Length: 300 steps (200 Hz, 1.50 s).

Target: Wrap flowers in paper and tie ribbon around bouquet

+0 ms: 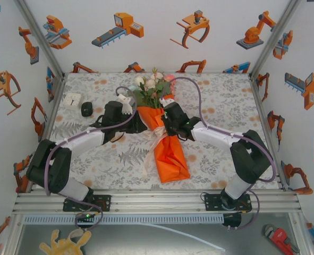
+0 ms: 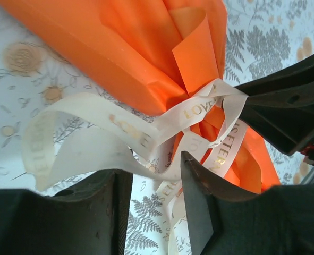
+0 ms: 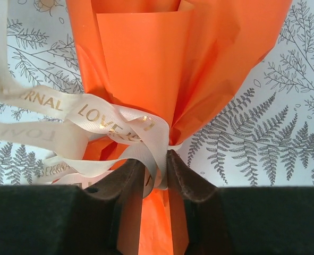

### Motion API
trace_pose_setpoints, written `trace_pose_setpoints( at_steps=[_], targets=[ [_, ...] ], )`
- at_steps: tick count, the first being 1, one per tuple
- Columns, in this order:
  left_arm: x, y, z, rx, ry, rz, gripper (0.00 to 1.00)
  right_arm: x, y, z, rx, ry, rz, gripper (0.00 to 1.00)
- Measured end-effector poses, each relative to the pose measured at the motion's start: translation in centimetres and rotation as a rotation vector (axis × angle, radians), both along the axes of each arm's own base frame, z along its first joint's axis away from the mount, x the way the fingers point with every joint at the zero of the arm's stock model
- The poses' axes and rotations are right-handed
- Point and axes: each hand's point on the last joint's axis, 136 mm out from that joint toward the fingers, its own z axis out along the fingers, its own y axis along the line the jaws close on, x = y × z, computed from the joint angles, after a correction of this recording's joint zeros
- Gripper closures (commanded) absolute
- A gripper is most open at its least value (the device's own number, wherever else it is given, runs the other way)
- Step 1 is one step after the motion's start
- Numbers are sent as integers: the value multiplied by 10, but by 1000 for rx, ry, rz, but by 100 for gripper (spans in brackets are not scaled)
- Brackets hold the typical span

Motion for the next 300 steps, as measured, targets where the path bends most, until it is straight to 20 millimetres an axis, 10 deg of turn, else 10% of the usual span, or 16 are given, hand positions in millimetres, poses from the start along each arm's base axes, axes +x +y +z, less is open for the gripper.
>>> trace_pose_setpoints(
  at_steps=[51,88,178,300],
  targets=[
    [-8,21,48,45,-139,27,47,-3,5,0,16,10,30,78],
    [-18,-10,53,40,-170,-210,48,-4,8,1,12,5,69,80],
    [-2,-93,-14,-93,-121,-635,39,-13,5,0,18,-44,179,82],
    [-5,-115,-26,-69,-124,-795,41,-27,14,1,59,-130,320,81]
  ],
)
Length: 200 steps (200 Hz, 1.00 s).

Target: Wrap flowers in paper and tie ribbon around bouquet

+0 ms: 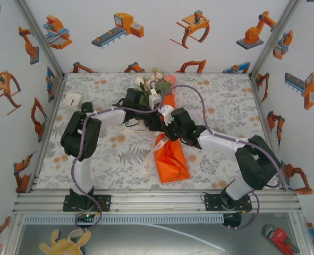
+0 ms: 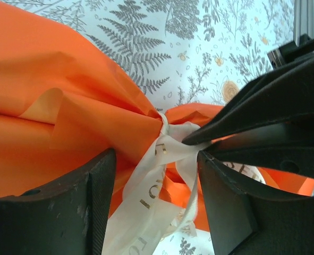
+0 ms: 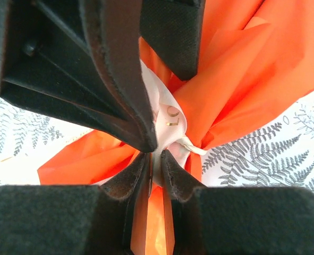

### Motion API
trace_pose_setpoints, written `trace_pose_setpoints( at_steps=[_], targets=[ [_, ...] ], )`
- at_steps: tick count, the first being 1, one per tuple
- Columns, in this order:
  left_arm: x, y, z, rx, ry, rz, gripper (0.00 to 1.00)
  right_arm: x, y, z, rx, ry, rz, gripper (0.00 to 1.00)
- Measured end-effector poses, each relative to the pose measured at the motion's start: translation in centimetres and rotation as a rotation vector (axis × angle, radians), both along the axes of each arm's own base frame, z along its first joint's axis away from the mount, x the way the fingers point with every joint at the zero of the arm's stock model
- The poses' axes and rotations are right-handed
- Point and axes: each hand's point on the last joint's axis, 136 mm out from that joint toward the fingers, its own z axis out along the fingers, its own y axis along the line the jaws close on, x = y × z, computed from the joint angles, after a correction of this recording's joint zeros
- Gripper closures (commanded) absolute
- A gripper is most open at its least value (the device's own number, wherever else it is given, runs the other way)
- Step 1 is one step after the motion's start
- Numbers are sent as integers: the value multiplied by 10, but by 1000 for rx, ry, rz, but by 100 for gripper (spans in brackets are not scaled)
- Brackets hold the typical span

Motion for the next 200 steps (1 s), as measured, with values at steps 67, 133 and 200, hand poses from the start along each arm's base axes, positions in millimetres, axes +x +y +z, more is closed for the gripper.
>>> trace_pose_setpoints(
  at_steps=[67,133,200],
  targets=[
    [-7,5,-14,59,-30,-35,62,1,3,9,26,-58,30,75],
    [2,0,-24,59,-70,44,80,-9,5,25,119,-10,31,59],
    [-1,-2,-23,43,-95,95,89,21,-47,59,328,144,-262,67]
  ],
)
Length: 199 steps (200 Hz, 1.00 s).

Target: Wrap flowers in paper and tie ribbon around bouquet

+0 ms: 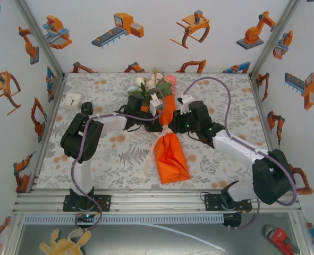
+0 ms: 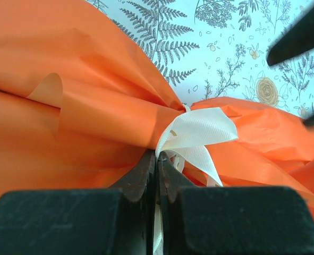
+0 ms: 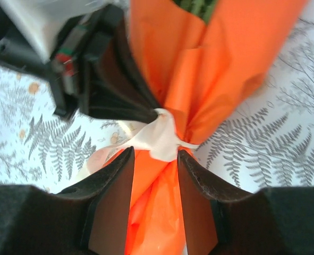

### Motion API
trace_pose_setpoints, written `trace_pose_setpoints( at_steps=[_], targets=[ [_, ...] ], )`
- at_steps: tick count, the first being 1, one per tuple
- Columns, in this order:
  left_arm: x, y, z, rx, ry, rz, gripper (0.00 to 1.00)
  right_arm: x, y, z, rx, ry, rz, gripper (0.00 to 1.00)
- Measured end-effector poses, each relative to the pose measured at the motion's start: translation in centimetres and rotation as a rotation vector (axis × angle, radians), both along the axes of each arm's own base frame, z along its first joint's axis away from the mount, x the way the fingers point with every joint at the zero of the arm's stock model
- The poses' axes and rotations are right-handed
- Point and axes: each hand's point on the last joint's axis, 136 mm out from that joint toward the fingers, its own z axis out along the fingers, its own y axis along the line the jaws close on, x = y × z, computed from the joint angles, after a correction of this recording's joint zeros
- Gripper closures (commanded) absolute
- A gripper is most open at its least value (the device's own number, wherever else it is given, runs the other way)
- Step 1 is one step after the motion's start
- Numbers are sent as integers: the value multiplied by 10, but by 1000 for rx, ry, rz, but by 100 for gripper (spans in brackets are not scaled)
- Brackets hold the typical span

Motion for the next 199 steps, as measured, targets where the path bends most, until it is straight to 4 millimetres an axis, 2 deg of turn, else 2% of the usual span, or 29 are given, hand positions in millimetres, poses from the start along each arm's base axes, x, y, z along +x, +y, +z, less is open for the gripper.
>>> trace_pose_setpoints(
  at_steps=[25,37,46,66,85,97,126,177,199],
  targets=[
    [-1,-4,0,-3,-7,9,90,20,-20,-17,9,89,-81,78],
    [-1,-4,0,-5,-9,13,90,25,-25,-32,2,134,-94,83],
    [-1,-5,0,-7,-9,14,90,27,-27,-45,-1,171,-96,84],
    [-2,-4,1,-5,-14,21,90,24,-22,-67,14,241,-55,84],
    [-1,-3,1,-3,-19,27,90,18,-6,-78,69,289,29,82],
    [-1,-3,1,2,-20,32,90,17,2,-79,105,302,68,82],
    [1,-1,-2,8,-19,43,90,17,9,-79,149,309,109,82],
    [1,-1,-1,8,-21,44,90,23,2,-76,161,302,94,82],
    [1,-1,-1,8,-22,44,90,23,5,-70,178,297,112,83]
  ],
)
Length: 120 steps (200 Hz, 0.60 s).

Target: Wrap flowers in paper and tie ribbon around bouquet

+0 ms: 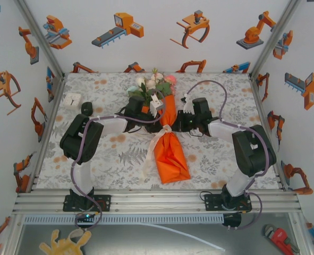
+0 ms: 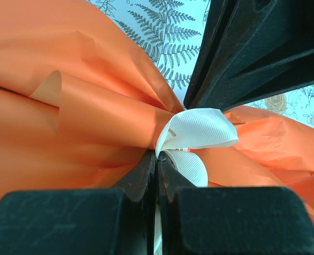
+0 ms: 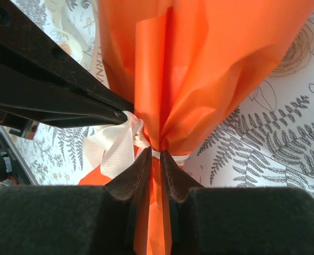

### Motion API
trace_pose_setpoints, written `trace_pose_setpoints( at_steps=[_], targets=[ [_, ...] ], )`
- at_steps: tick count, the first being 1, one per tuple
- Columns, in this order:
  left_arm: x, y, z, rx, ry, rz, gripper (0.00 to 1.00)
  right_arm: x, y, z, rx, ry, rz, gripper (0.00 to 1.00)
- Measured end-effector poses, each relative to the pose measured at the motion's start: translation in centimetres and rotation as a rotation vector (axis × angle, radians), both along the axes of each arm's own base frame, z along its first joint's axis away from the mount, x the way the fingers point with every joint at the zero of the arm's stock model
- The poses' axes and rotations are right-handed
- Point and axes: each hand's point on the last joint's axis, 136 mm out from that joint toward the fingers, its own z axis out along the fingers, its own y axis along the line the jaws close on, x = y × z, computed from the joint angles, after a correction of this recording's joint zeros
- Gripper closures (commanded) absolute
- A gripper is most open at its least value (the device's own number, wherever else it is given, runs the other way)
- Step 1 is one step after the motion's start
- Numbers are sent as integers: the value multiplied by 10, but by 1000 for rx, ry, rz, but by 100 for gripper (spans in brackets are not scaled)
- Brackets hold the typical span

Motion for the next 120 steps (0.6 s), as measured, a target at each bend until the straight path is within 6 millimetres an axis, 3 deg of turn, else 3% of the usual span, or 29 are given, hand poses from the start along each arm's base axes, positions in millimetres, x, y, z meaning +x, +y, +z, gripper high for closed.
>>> trace_pose_setpoints(
  at_steps=[35,120],
  targets=[
    [0,0,0,0,-1,0,90,-3,10,12,64,3,47,83],
    [0,0,1,-3,8,6,90,-9,15,0,89,66,73,82]
  ],
)
